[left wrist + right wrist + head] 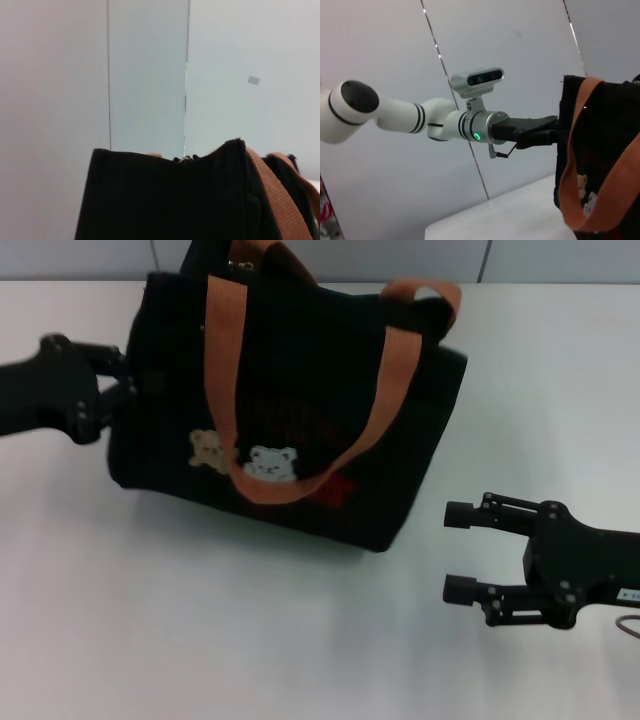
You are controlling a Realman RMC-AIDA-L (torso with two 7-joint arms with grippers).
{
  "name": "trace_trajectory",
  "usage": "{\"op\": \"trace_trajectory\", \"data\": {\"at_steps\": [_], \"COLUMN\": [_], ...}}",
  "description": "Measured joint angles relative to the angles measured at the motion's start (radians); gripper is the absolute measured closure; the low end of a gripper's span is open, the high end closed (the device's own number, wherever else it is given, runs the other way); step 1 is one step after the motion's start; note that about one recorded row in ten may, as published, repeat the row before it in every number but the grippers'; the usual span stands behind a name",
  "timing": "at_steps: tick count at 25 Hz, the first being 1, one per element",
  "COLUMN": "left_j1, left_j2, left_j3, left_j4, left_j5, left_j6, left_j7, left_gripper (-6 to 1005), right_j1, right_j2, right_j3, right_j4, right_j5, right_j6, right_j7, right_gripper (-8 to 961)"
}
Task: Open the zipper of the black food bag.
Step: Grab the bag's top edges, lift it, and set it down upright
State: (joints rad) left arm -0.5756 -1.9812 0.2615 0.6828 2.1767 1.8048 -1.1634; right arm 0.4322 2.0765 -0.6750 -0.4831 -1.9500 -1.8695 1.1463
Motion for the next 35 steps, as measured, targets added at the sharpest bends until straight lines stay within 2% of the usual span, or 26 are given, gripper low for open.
{"op": "trace_trajectory", "data": {"at_steps": [6, 10, 14, 20, 24, 27, 31, 35], "left_j1": [-0.024, -0.041, -0.042, -0.037, -0.04, -0.042, -0.045, -0.039], "left_j2": [-0.002, -0.002, 0.002, 0.003, -0.005, -0.017, -0.03, -0.041], "left_j3": [0.018, 0.022, 0.064, 0.115, 0.14, 0.145, 0.158, 0.19], "left_j4": [0.121, 0.212, 0.297, 0.328, 0.323, 0.319, 0.319, 0.319], "left_j5": [-0.003, -0.04, -0.115, -0.161, -0.161, -0.161, -0.175, -0.216], "left_j6": [0.044, 0.093, 0.112, 0.106, 0.105, 0.105, 0.105, 0.114], "left_j7": [-0.003, -0.004, -0.025, 0.005, 0.038, 0.059, 0.072, 0.075], "left_gripper": [901, 901, 901, 900, 900, 900, 900, 901], "right_j1": [0.031, 0.063, 0.097, 0.162, 0.224, 0.262, 0.274, 0.272], "right_j2": [0.002, 0.003, 0.003, 0.005, 0.007, 0.009, 0.011, 0.014], "right_j3": [0.075, 0.172, 0.274, 0.367, 0.352, 0.289, 0.206, 0.166], "right_j4": [0.058, 0.11, 0.161, 0.256, 0.328, 0.369, 0.407, 0.454], "right_j5": [0.002, 0.003, 0.004, 0.004, -0.004, -0.018, -0.021, -0.021], "right_j6": [0.002, 0.003, 0.017, 0.126, 0.252, 0.318, 0.353, 0.37], "right_j7": [0.001, 0.002, 0.013, 0.044, 0.052, 0.051, 0.049, 0.03], "right_gripper": [128, 128, 128, 129, 129, 130, 130, 130]}}
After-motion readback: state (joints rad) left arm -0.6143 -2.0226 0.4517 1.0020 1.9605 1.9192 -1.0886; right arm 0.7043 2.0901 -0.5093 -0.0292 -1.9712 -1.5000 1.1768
